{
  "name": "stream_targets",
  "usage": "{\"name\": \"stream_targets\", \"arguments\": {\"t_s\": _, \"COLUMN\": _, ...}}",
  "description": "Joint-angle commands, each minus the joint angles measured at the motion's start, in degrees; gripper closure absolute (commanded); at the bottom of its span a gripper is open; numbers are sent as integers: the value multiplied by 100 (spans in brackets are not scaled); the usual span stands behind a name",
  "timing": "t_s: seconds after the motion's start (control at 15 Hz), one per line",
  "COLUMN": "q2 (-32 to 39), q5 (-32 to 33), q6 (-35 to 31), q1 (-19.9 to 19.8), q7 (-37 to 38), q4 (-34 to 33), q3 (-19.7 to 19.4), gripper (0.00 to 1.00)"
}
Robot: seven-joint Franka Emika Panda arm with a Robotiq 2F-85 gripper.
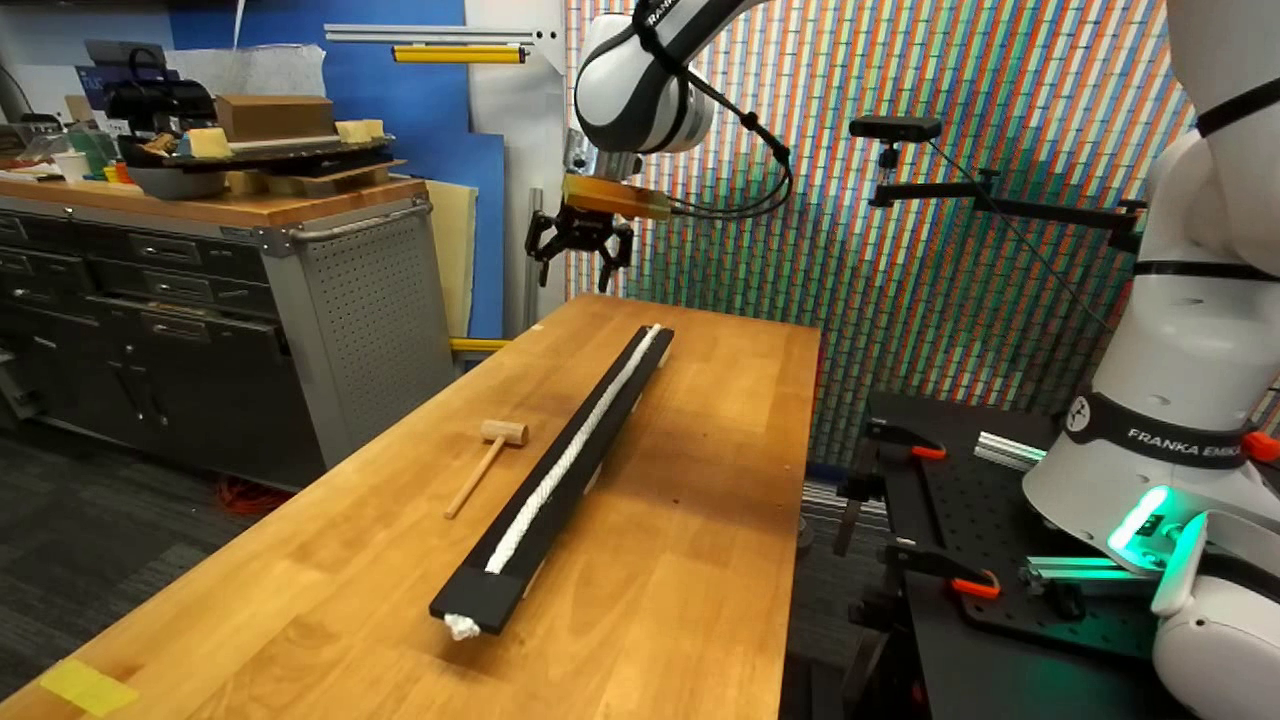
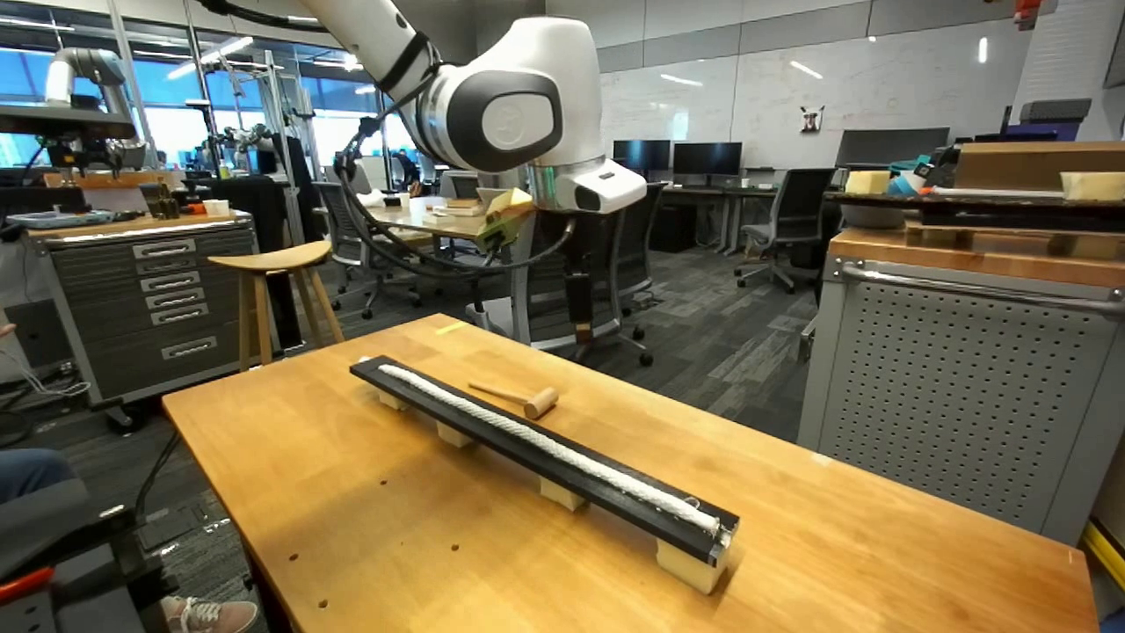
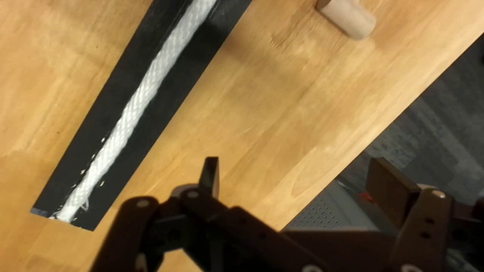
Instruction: Lay the white rope on the black board
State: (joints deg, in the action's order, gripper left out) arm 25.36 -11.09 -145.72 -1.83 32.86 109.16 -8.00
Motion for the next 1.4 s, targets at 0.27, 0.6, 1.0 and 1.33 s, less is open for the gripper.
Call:
{"name": "stream_targets", "arguments": {"t_s": 0.27, "q2": -1048, "q5": 584, "q6": 533, "q1": 554, "q7": -696, "q4": 815, "q3": 348, "gripper": 0}}
{"name": "stream_targets", "arguments": {"t_s": 0.6, "q2": -1686, "q5": 993, "q6": 523, "q1": 776, "q7": -676, "q4": 1446, "q3": 519, "gripper": 0}}
{"name": "stream_targets", "arguments": {"t_s": 1.0, "q2": -1868, "q5": 912, "q6": 563, "q1": 705, "q7": -654, "q4": 1637, "q3": 735, "gripper": 0}}
{"name": "stream_targets", "arguments": {"t_s": 1.33, "q2": -1988, "q5": 911, "q6": 582, "q1": 694, "q7": -682, "q4": 1754, "q3": 751, "gripper": 0}}
